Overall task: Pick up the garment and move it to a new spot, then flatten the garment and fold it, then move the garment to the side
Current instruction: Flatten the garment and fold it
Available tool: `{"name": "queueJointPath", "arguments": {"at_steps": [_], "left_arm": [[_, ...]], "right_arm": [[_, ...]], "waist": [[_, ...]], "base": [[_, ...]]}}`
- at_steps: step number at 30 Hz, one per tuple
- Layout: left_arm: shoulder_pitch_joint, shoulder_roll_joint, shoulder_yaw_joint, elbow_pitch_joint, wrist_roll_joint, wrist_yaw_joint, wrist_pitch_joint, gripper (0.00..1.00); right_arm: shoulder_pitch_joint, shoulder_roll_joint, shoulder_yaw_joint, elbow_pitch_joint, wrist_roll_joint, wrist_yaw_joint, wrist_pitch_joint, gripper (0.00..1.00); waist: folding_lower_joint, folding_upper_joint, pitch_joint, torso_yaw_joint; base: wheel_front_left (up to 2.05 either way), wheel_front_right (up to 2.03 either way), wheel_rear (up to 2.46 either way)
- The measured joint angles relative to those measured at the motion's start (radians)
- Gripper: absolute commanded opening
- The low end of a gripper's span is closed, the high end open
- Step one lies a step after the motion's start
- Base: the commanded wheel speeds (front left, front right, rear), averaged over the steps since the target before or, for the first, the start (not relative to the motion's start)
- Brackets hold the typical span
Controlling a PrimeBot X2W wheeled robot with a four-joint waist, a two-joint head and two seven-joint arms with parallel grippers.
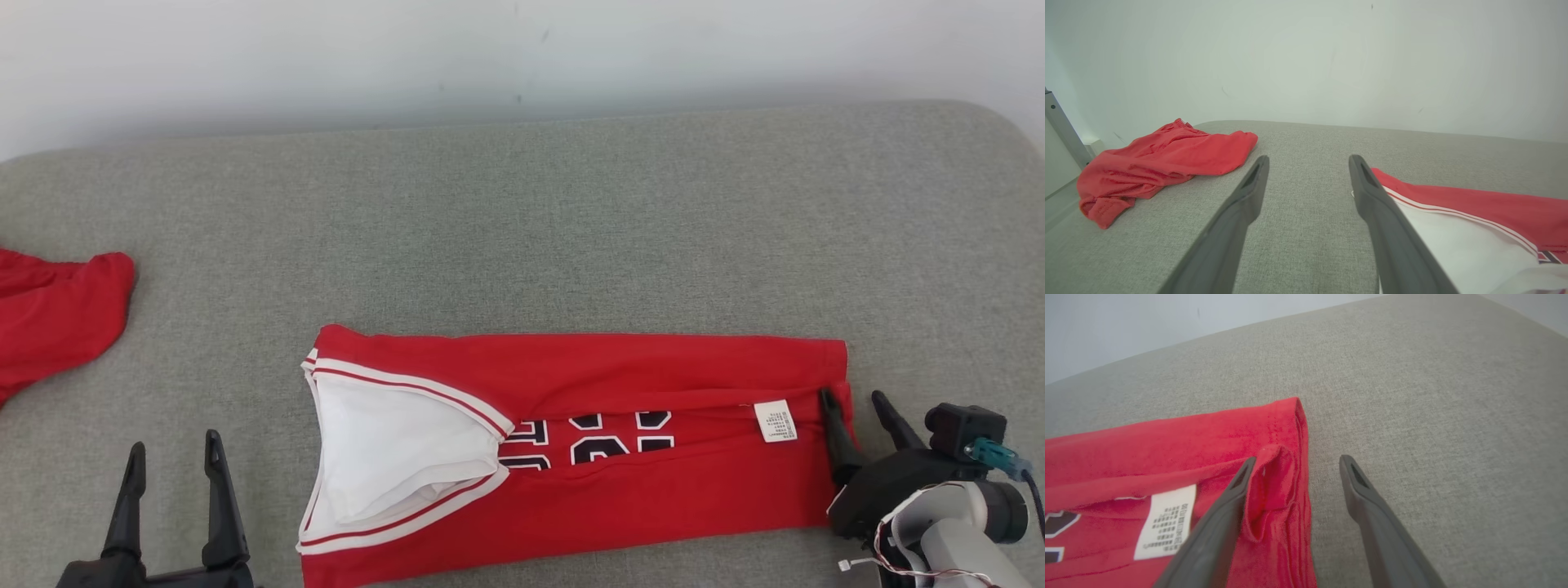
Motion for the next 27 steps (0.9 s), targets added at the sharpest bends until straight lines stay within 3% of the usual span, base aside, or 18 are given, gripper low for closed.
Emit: {"name": "queueJointPath", "arguments": {"at_steps": [6, 7, 8, 9, 17, 22, 27], "left_arm": [[0.004, -0.020, 0.026, 0.015, 0.019, -0.025, 0.000, 1.00], [0.005, -0.022, 0.029, 0.018, 0.024, -0.026, 0.000, 1.00], [0.005, -0.025, 0.032, 0.020, 0.026, -0.031, 0.000, 1.00], [0.005, -0.026, 0.035, 0.023, 0.028, -0.033, 0.000, 1.00], [0.006, -0.037, 0.061, 0.039, 0.038, -0.042, 0.000, 1.00], [0.011, -0.041, 0.068, 0.044, 0.042, -0.043, 0.000, 1.00], [0.015, -0.042, 0.079, 0.042, 0.043, -0.050, 0.000, 1.00]], "right_arm": [[-0.041, 0.019, 0.037, 0.099, 0.018, 0.000, 0.003, 0.96], [-0.047, 0.021, 0.044, 0.110, 0.025, 0.000, 0.003, 0.49], [-0.052, 0.021, 0.055, 0.120, 0.029, 0.000, 0.005, 0.35], [-0.056, 0.021, 0.065, 0.128, 0.036, 0.000, 0.006, 0.00], [-0.090, -0.009, 0.097, 0.177, 0.088, 0.001, -0.022, 0.00], [-0.118, -0.140, 0.054, 0.219, 0.095, 0.000, -0.046, 0.00], [-0.138, -0.215, -0.002, 0.240, 0.095, 0.000, -0.056, 0.00]], "waist": [[0.0000, 0.0000, 0.006, 0.013], [0.0000, 0.0001, 0.006, 0.014], [0.0000, 0.0000, 0.005, 0.015], [0.0000, 0.0000, 0.005, 0.016], [0.0000, 0.0000, -0.011, 0.003], [0.0000, 0.0001, -0.026, -0.015], [0.0000, 0.0000, -0.036, -0.029]], "base": [[0.00, 0.00, 0.00], [0.00, 0.00, 0.00], [0.00, 0.00, 0.00], [0.00, 0.00, 0.00], [0.00, 0.00, 0.00], [0.00, 0.00, 0.00], [0.00, 0.00, 0.00]]}}
